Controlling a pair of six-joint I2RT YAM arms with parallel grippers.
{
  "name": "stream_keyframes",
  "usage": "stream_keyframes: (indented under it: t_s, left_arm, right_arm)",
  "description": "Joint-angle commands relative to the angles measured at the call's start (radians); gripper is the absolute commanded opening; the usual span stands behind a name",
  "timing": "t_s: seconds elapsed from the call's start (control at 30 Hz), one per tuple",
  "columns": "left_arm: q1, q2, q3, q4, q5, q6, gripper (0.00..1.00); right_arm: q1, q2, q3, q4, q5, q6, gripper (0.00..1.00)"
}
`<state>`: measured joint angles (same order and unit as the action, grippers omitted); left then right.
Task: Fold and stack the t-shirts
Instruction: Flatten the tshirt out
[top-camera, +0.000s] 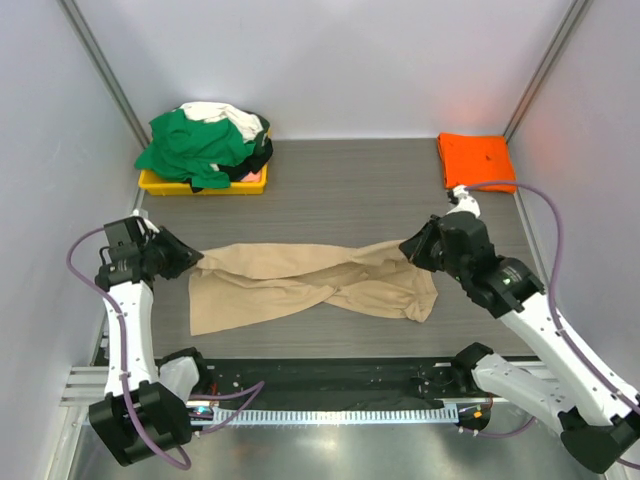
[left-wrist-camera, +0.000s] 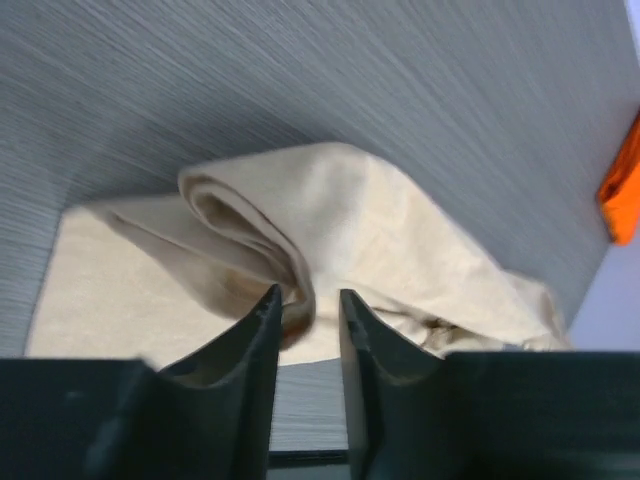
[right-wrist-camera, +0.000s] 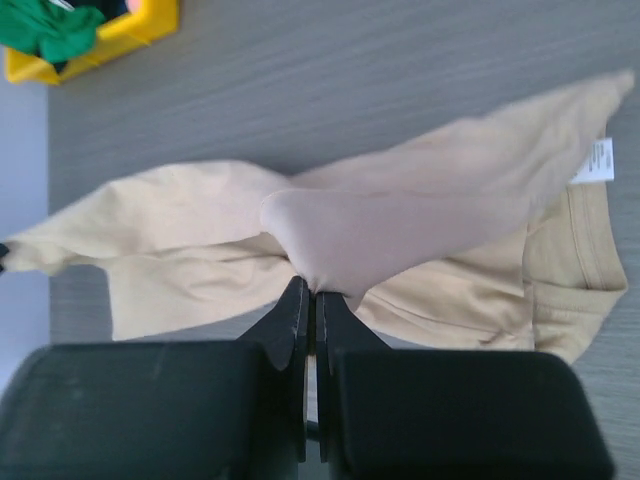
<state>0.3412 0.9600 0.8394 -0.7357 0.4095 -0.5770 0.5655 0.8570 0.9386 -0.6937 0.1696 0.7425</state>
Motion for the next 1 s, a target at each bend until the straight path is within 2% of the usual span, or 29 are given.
stream_keyframes:
  t_s: [0.0, 0.1, 0.2, 0.3, 0.4, 0.5, 0.63, 0.73, 0.97]
  left_arm:
    - [-0.002, -0.024, 0.053, -0.048, -0.030, -0.007, 0.35]
    - [-0.004, -0.036, 0.052, -0.088, -0.067, -0.004, 0.46]
    - [-0.004, -0.098, 0.038, -0.099, -0.106, -0.015, 0.51]
    - [-0.004, -0.158, 0.035, -0.103, -0.098, -0.024, 0.51]
    - [-0.036, -0.190, 0.026, -0.076, -0.039, -0.037, 0.51]
    - [-0.114, -0.196, 0.001, -0.012, -0.011, -0.082, 0.52]
    - [-0.307, -0.162, -0.031, 0.047, -0.134, -0.148, 0.51]
    - [-0.424, -0.106, -0.057, 0.096, -0.198, -0.187, 0.50]
    - [-0.585, 0.086, -0.069, 0.208, -0.311, -0.228, 0.47]
  right_arm:
    - [0.001, -0.027, 0.071, -0.104, 0.050, -0.034, 0.01]
    - [0.002, -0.035, 0.065, -0.105, 0.068, -0.037, 0.01]
    - [-0.001, 0.006, 0.097, -0.099, 0.131, -0.049, 0.01]
    - [-0.018, 0.124, 0.222, -0.093, 0.160, -0.097, 0.01]
    - [-0.044, 0.238, 0.396, -0.083, 0.120, -0.132, 0.01]
    - [-0.072, 0.330, 0.551, -0.078, 0.113, -0.161, 0.01]
    - [-0.137, 0.445, 0.744, -0.079, 0.051, -0.190, 0.01]
    - [-0.188, 0.505, 0.816, -0.081, 0.021, -0.206, 0.01]
    - [-0.300, 0.678, 0.864, -0.061, -0.038, -0.232, 0.01]
